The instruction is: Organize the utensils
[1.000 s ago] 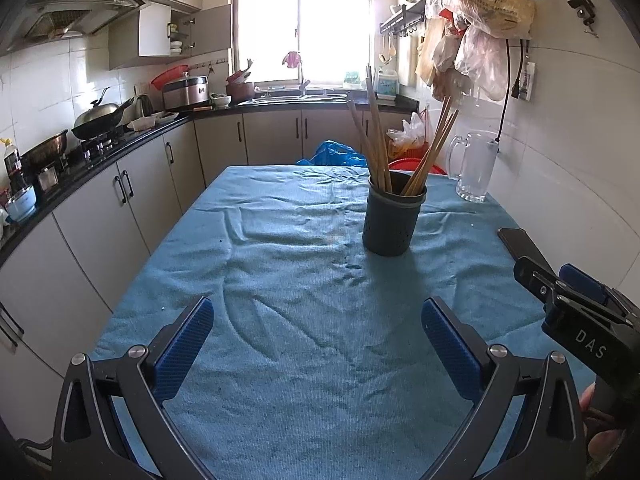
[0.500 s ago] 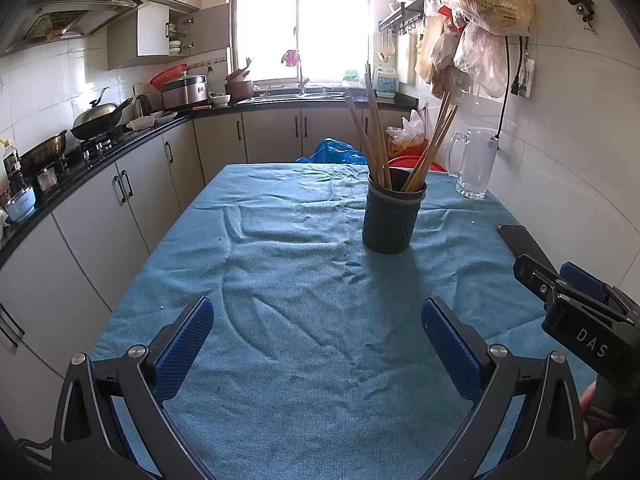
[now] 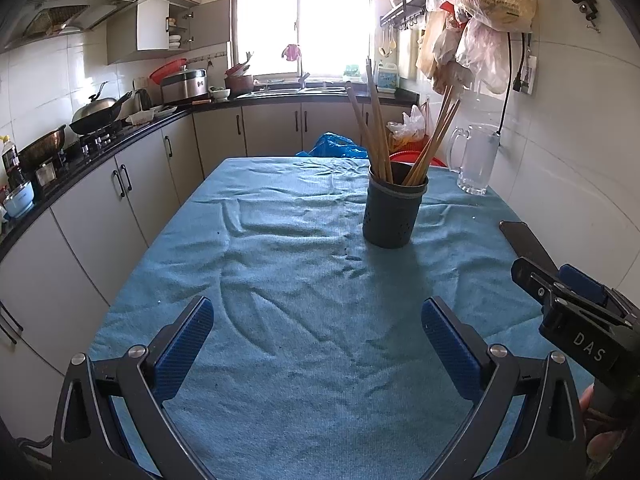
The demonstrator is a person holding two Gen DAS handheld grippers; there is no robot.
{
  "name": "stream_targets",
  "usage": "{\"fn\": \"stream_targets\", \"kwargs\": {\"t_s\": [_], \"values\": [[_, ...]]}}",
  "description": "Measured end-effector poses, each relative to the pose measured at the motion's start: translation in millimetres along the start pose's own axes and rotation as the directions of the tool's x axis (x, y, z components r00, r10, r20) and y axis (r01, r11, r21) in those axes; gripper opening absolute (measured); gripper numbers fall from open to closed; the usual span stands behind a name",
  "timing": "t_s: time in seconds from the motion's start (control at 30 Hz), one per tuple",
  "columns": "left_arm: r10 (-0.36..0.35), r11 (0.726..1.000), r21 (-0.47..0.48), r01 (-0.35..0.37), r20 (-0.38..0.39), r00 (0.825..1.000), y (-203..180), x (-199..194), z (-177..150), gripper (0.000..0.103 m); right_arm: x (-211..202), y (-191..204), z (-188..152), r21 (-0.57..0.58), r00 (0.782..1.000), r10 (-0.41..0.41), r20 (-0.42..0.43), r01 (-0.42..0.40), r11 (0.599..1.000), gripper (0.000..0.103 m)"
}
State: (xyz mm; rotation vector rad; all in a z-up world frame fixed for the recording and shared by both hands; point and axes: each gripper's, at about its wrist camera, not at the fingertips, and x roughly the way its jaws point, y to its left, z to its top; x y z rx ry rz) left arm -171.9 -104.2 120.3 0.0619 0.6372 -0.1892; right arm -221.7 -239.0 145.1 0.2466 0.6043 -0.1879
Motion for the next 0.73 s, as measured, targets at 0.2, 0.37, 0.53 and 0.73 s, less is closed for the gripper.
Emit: {"fn": "stream_targets", "kwargs": {"t_s": [0.2,0.37,0.53,0.73], "values": [[-0.004,1.000,-0.003,0.004,-0.007,1.000,2,1,0,0.103,4,1,-3,-0.005,1.000,-0.001,-0.013,0.001,1.000,0.085],[-0.007,1.000,-0.011,0.007,-0.020,1.000,2,6,-1,0.103,4,3,-2,-0.013,1.000,-0.008,-0.017,0.008,1.000,0.085],[0.000,1.000,-0.011,0.000,-0.032,0.999,1,9,-2,0.103,7,3,-4,-0.011,0.999,-0.009,-0.033,0.008,1.000,0.086],[-0.011,1.000,-0.010,0.010,-0.076,0.997,1,17,-4,0.103,15,0,-7,-0.019,0.997,-0.023,-0.071,0.022,1.000,0.086]]}}
